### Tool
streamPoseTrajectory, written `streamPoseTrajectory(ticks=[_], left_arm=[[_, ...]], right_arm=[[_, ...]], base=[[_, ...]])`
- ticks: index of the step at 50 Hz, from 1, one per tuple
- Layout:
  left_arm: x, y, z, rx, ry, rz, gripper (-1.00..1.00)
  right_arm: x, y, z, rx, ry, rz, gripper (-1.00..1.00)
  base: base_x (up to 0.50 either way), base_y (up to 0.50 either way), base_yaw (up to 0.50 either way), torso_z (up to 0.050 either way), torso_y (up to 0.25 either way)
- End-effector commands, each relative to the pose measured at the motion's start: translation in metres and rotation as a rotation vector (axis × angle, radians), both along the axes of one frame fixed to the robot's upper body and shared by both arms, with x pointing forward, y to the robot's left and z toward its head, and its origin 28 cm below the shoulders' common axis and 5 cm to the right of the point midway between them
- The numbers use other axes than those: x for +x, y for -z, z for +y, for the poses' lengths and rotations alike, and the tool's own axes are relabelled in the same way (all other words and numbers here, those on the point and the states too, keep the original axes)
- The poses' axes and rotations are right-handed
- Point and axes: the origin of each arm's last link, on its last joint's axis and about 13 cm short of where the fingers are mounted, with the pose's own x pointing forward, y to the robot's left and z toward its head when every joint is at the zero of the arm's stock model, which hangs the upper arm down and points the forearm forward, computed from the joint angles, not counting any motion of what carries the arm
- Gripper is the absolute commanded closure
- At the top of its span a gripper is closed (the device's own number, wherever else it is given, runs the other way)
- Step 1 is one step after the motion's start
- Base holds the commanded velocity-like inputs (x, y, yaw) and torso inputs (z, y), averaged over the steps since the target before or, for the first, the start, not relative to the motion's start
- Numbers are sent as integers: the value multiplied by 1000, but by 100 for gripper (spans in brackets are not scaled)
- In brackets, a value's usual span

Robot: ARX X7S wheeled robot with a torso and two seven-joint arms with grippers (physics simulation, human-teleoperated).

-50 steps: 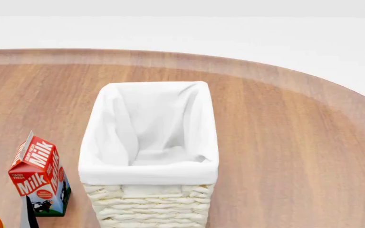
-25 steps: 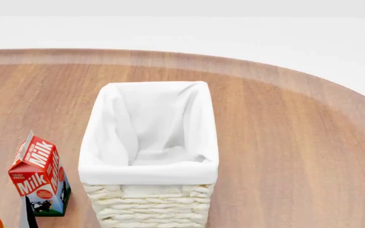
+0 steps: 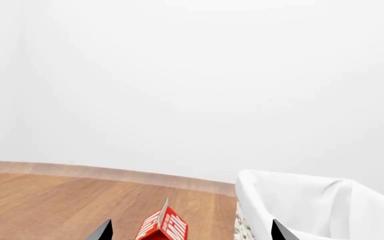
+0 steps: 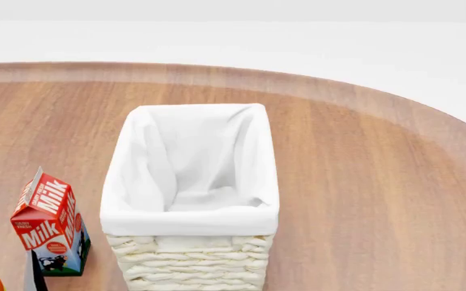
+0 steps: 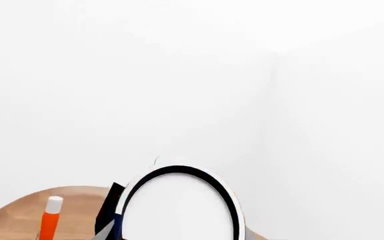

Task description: Pick up the alphabet soup, and put it in the basket.

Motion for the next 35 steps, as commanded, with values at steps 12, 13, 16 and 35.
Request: streamPoseTrajectory(ticks=[12,13,16,35], left_arm=[[0,-1,0,-2,-2,0,-100],[0,-1,0,-2,-1,-1,-100],[0,-1,0,-3,-2,-1,-100],[0,-2,0,-3,-4,-2,-100]], right_arm=[[14,-31,2,296,234,-2,100],[15,-33,1,295,234,-3,100],[18,-35,2,290,271,3,100],[53,-48,18,157,600,27,100]], base=[[0,0,0,0,1],[0,0,0,0,0],[0,0,0,0,0],[0,0,0,0,0]])
